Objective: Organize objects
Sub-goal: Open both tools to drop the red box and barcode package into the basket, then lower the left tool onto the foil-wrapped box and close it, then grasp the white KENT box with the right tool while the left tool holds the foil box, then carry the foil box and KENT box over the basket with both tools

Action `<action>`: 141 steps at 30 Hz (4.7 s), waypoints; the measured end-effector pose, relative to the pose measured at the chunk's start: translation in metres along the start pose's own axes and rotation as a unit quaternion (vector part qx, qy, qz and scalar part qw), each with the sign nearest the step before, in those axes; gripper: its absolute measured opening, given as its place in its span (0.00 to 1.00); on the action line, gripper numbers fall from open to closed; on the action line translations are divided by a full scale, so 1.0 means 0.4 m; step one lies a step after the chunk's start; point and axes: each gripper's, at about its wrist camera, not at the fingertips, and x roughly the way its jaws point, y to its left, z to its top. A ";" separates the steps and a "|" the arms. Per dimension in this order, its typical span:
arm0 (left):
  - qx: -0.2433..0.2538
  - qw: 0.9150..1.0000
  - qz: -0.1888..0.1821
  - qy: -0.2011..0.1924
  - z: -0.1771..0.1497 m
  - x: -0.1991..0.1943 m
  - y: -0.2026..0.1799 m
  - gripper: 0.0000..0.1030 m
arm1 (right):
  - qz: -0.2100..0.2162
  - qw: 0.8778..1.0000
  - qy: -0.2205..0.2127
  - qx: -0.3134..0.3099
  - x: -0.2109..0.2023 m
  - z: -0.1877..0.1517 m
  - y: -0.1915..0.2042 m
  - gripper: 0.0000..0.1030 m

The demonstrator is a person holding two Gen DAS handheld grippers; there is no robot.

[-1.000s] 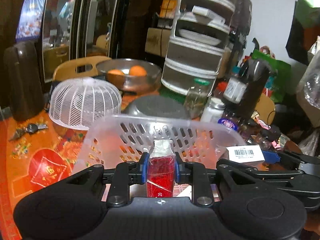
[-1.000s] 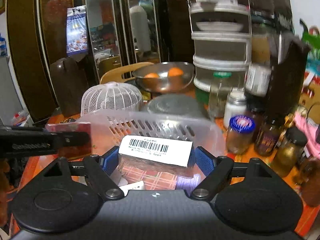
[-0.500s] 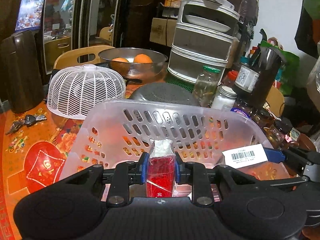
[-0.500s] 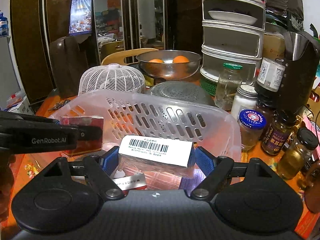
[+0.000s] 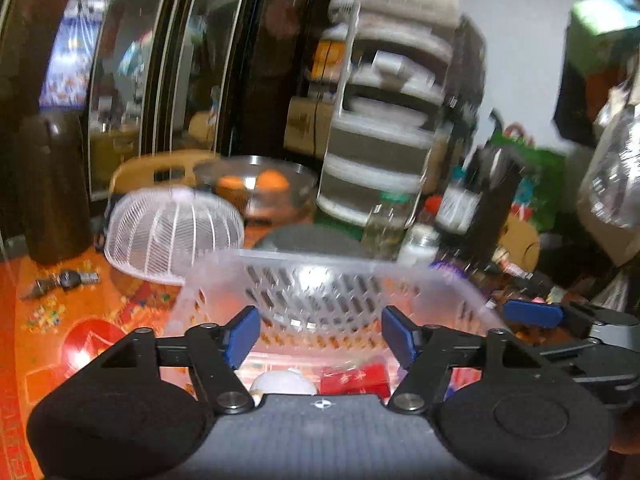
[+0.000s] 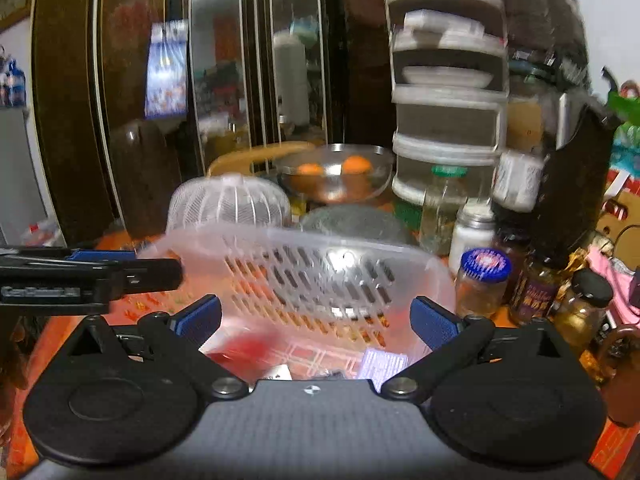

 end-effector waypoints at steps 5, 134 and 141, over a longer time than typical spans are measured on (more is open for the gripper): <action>0.014 0.999 -0.007 -0.051 -0.076 -0.148 0.013 0.84 | 0.015 0.999 -0.046 0.024 -0.126 -0.044 -0.005 1.00; -0.003 0.994 0.007 0.113 0.081 0.119 -0.013 0.38 | 0.011 0.997 0.077 -0.007 0.040 0.056 -0.018 0.67; -0.025 0.989 0.010 0.143 0.052 0.194 0.023 0.38 | 0.009 0.992 0.123 -0.019 0.116 0.033 -0.012 0.67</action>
